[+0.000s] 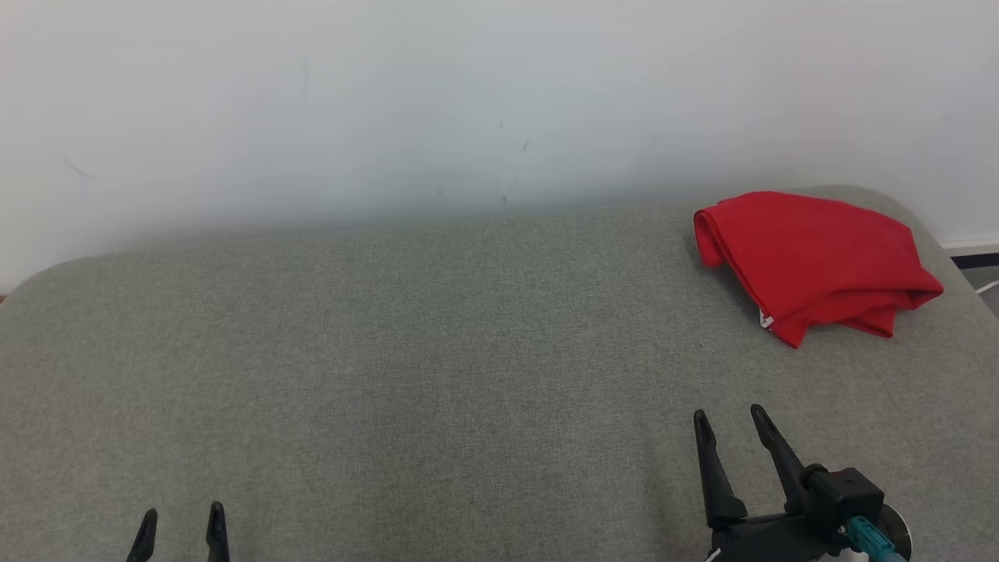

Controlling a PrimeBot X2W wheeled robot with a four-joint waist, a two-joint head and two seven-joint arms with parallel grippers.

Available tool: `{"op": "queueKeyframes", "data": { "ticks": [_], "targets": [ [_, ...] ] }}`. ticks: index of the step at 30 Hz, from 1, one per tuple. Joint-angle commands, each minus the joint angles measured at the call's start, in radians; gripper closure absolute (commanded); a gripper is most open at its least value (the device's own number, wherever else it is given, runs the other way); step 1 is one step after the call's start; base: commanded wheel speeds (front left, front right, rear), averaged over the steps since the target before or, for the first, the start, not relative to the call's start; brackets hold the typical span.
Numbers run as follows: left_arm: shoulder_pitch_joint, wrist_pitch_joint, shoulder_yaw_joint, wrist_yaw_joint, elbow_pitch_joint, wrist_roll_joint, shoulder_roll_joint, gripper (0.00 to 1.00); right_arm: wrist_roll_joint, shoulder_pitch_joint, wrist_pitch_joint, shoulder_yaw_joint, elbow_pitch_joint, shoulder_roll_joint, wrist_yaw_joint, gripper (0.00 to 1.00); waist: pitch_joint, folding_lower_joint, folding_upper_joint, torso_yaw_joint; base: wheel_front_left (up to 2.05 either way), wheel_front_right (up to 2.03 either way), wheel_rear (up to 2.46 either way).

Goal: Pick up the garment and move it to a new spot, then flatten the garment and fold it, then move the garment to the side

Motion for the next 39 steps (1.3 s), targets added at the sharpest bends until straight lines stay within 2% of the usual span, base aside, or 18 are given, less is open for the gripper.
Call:
{"op": "queueKeyframes", "data": {
  "ticks": [1,15,16,20,39],
  "targets": [
    [0.002,-0.004,0.004,0.002,0.001,-0.005,0.002,0.0,0.005,0.013,-0.002,0.0,0.001,0.001,0.0,0.0,-0.002,-0.0001,0.0,0.0,0.0,0.0,0.0],
    [0.003,-0.004,-0.005,-0.007,-0.008,0.009,0.002,0.0,0.015,0.007,-0.006,0.008,0.009,0.0,0.0,0.0,-0.006,-0.0001,0.0,0.003,0.0,0.0,0.0],
    [0.0,0.0,-0.006,-0.009,-0.004,0.004,-0.001,1.0,0.006,0.0,-0.002,0.006,0.009,0.001,0.0,1.0,-0.006,-0.0001,0.0,0.003,0.0,0.0,0.0],
    [0.004,0.007,-0.009,-0.009,0.035,-0.005,-0.013,1.0,0.012,0.022,0.005,0.004,0.04,0.001,0.0,1.0,-0.006,0.0,0.0,0.003,0.0,0.0,0.0],
    [-0.044,0.022,-0.074,-0.034,0.081,-0.389,-0.013,1.0,0.397,-0.023,0.136,-0.1,0.08,-0.022,0.0,1.0,0.001,-0.0001,0.0,0.008,0.0,0.0,0.0]
  ]
}}
